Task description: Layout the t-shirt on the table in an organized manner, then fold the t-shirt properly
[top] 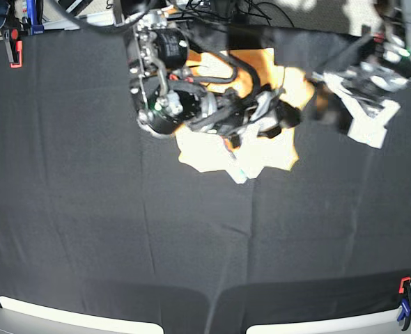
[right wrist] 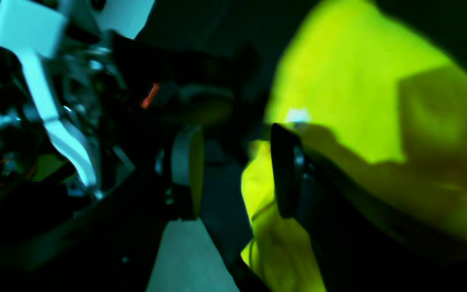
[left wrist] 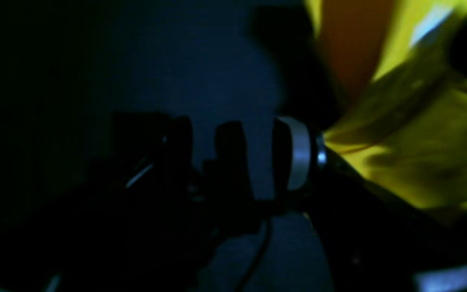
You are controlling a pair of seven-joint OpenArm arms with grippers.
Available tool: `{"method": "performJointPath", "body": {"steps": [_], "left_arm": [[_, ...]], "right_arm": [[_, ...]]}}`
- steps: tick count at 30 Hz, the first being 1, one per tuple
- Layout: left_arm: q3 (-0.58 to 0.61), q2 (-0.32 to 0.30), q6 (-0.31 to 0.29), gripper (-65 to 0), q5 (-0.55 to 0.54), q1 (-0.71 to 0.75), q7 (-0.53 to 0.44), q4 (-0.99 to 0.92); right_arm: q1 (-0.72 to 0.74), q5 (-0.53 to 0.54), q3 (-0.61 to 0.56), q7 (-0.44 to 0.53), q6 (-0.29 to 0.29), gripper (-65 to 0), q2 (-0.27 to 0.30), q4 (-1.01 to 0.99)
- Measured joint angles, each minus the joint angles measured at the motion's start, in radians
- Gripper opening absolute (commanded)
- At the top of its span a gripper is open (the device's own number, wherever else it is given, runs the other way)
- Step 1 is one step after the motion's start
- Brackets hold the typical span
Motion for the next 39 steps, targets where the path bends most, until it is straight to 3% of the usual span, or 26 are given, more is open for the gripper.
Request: {"method": "performJointPath", "body": {"steps": [2,4,6,8,10,14,15,18,22,25,29,33,39], "left_arm": [[-0.027,-0.018,0.005,-35.2,0.0,0.0,-0.017,0.0],[-0.06,-0.026,0.008,-35.8,-0.067,0.0,-0.016,0.0],[-0.077,-0.027,-0.034,-36.8,-0.147,0.0,-0.009,0.0],[-0.077,-0.026,-0.098,-42.0,-0.248,0.0,0.027,0.0],[-0.075,-0.019,-0.166,-50.1,-0.336,0.009,0.066,0.002],[-0.077,0.024,-0.203,-65.0,-0.409,0.073,0.11,0.014],[-0.077,0.039,-0.213,-65.0,-0.439,0.095,0.121,0.019],[-0.075,0.072,-0.257,-65.0,-0.502,0.151,0.19,0.055],[-0.074,0.104,-0.269,-65.0,-0.541,0.219,0.24,0.113],[-0.021,0.103,-0.27,-65.0,-0.517,0.258,0.245,0.115],[0.102,0.101,-0.275,-65.0,-0.357,0.274,0.186,0.096],[0.211,0.106,-0.196,-65.0,-0.246,0.255,0.08,-0.007],[0.232,0.142,-0.182,-65.0,-0.23,0.157,0.076,-0.161]], "right_arm": [[0.002,0.001,0.0,0.0,0.0,-38.4,-0.001,0.001],[0.002,0.0,0.0,0.0,0.001,-38.5,-0.001,0.021],[0.004,-0.003,0.0,0.0,0.01,-38.5,0.0,0.061],[0.023,-0.061,-0.002,0.012,0.023,-40.4,0.017,0.096],[0.04,-0.175,-0.001,0.044,0.026,-45.9,0.042,0.102],[0.073,-0.285,0.008,0.091,0.023,-61.8,0.105,0.101],[0.086,-0.308,0.014,0.095,0.023,-65.0,0.112,0.101],[0.134,-0.358,0.037,0.137,0.023,-65.0,0.137,0.094],[0.206,-0.379,0.068,0.145,0.023,-65.0,0.178,-0.013],[0.28,-0.379,0.07,0.137,0.022,-65.0,0.2,-0.167],[0.369,-0.37,0.068,0.111,0.022,-65.0,0.199,-0.324],[0.39,-0.346,0.064,0.084,0.049,-65.0,0.202,-0.385],[0.375,-0.318,-0.018,0.005,0.09,-65.0,0.258,-0.388]]}}
